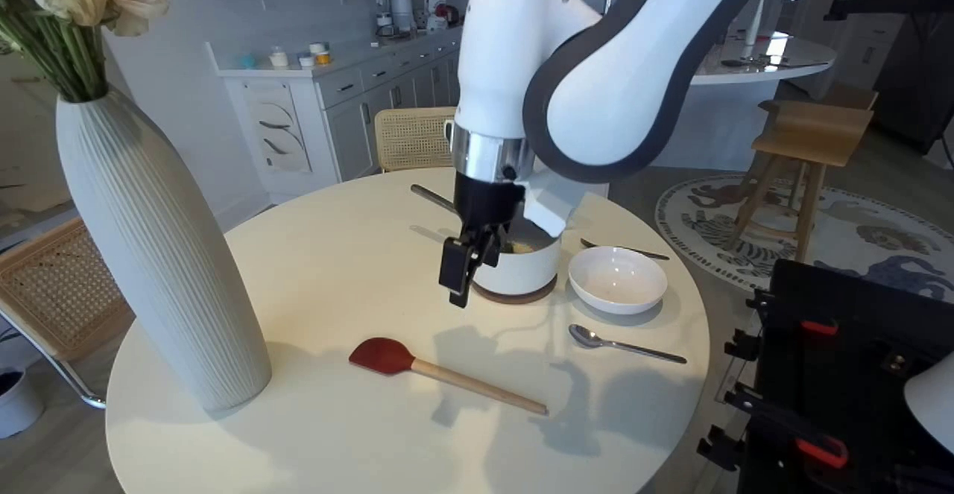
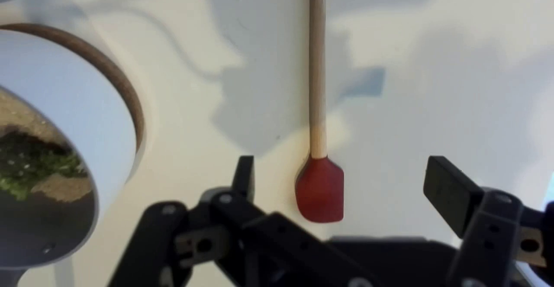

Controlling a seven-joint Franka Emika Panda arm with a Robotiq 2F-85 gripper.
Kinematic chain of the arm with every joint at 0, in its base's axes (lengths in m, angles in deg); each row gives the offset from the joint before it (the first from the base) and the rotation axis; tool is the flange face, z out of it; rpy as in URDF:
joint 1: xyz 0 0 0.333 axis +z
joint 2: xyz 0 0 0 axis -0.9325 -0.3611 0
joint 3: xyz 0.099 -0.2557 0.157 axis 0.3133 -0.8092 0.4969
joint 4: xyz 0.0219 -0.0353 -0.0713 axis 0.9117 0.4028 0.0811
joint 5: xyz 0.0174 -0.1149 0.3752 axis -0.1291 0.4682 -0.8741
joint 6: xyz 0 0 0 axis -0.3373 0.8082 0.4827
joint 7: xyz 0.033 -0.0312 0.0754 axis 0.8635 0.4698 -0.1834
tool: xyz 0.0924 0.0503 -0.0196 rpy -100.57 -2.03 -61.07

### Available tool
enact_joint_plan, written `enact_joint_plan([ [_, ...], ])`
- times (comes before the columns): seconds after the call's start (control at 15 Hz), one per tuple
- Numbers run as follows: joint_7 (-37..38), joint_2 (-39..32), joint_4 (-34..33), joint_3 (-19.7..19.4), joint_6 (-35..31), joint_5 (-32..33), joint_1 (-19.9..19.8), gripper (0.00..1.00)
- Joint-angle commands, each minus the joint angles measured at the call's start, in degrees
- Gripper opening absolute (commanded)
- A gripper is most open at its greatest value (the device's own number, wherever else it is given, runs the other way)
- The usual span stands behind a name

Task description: Use the spatula to stir in the pot

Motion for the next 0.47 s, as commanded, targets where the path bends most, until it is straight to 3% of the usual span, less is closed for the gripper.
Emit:
enact_joint_plan([
  [0.0,-0.2,1.9,0.5,1.3,0.5,0.6,-2.0,1.0],
  [0.4,-0.9,5.2,2.4,1.5,1.0,0.4,-3.6,1.0],
])
